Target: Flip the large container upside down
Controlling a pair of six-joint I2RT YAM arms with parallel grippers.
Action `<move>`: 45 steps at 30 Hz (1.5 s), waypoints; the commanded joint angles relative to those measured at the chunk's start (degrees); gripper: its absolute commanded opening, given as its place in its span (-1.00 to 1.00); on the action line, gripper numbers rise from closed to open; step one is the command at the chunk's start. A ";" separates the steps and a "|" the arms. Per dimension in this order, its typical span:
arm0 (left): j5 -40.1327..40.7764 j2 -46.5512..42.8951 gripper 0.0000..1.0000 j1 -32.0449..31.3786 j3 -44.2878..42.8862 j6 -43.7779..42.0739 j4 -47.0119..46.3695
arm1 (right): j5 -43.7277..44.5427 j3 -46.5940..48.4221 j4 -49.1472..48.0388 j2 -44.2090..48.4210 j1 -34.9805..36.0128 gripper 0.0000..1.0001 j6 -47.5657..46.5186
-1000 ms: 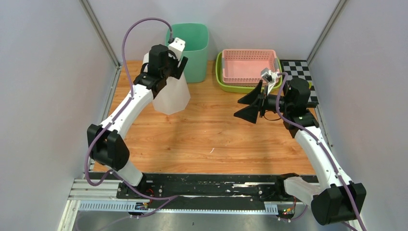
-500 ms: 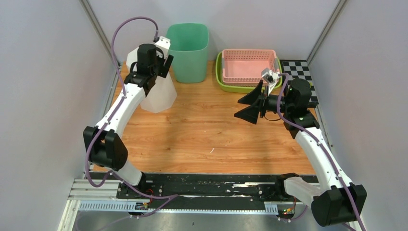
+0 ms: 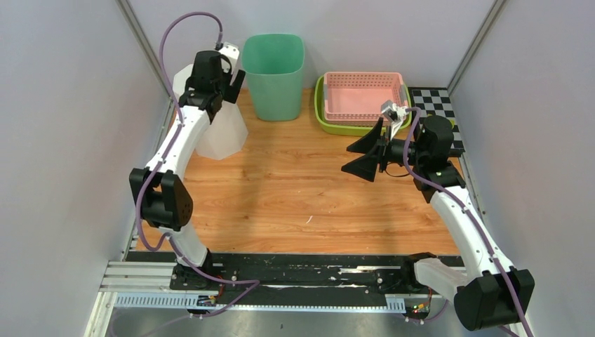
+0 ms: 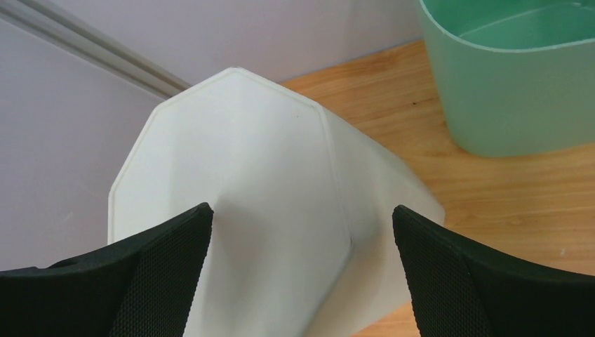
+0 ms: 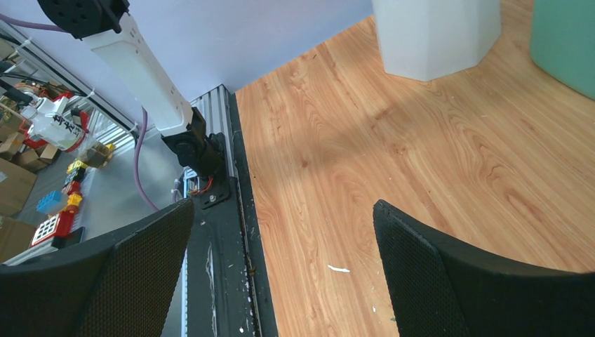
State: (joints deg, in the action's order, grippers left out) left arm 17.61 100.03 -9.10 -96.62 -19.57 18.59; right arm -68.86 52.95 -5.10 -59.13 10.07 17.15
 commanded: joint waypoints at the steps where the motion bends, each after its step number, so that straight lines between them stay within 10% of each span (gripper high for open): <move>1: -6.67 -4.76 1.00 0.31 -1.92 3.41 4.74 | -0.75 -0.65 -1.67 0.75 -0.49 1.00 0.02; 18: -10.55 -29.96 1.00 0.28 21.82 8.83 12.32 | -0.15 -0.59 -1.58 1.21 -0.49 1.00 0.16; 45: 0.25 -4.31 1.00 4.40 14.42 17.21 2.81 | 0.13 -1.18 -1.58 0.54 -0.66 1.00 -0.56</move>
State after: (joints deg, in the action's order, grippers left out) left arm 15.88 93.12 -5.54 -78.67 -2.55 25.12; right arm -68.73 52.51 -5.17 -58.61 10.02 17.10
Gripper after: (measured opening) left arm 0.998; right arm 0.997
